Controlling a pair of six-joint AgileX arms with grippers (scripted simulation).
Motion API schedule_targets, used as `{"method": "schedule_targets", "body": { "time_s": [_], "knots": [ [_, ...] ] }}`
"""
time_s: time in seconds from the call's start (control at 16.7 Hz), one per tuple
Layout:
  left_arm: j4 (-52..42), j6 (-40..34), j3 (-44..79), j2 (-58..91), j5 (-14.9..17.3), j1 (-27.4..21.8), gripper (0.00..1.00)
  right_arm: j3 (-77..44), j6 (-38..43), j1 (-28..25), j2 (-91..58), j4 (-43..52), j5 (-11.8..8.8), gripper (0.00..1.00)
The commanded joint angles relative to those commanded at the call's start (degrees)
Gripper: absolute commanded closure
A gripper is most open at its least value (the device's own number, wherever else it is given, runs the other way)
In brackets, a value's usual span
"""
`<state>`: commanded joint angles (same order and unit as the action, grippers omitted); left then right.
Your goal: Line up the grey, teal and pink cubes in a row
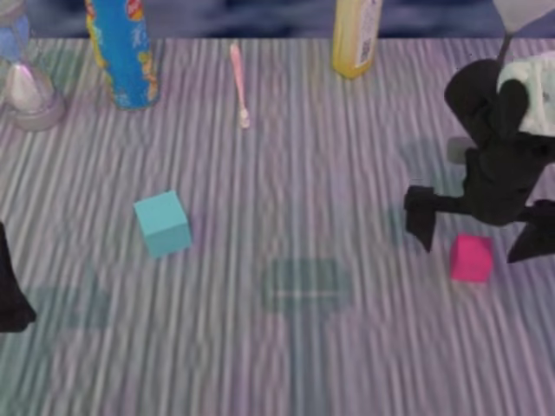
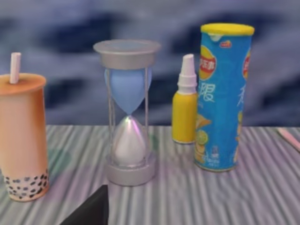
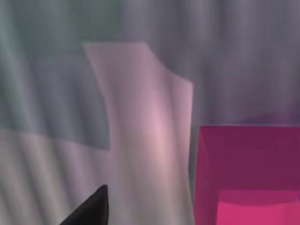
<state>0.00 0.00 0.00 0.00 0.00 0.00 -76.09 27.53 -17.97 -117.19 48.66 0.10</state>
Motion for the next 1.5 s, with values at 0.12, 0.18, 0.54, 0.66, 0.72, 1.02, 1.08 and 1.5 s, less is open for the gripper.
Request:
{"method": "schedule_targets", "body": {
  "time_s": [0.12,0.18,0.54,0.66,0.72,1.02,1.08,1.5],
  "knots": [
    [0.00,0.00,0.00,0.00,0.00,0.00,0.00,2.31,0.09,-0.07,-2.05,-4.42,0.02,0.00],
    [0.00,0.00,0.00,0.00,0.00,0.00,0.00,3.12,0.14,-0.10,-2.81,-5.85,0.02,0.00],
    [0.00,0.00,0.00,0.00,0.00,0.00,0.00,3.74,0.17,-0.13,-3.39,-6.88,0.03,0.08],
    [0.00,0.00,0.00,0.00,0.00,0.00,0.00,3.74,0.17,-0.13,-3.39,-6.88,0.03,0.23],
    [0.00,0.00,0.00,0.00,0.00,0.00,0.00,3.74,0.17,-0.13,-3.39,-6.88,0.03,0.30],
    [0.00,0.00,0.00,0.00,0.00,0.00,0.00,3.74,0.17,-0.13,-3.39,-6.88,0.03,0.68],
    [0.00,0.00,0.00,0.00,0.00,0.00,0.00,3.74,0.17,-0.13,-3.39,-6.88,0.03,0.75],
    [0.00,0.00,0.00,0.00,0.00,0.00,0.00,3.74,0.17,-0.13,-3.39,-6.88,0.03,1.00]
  ]
}}
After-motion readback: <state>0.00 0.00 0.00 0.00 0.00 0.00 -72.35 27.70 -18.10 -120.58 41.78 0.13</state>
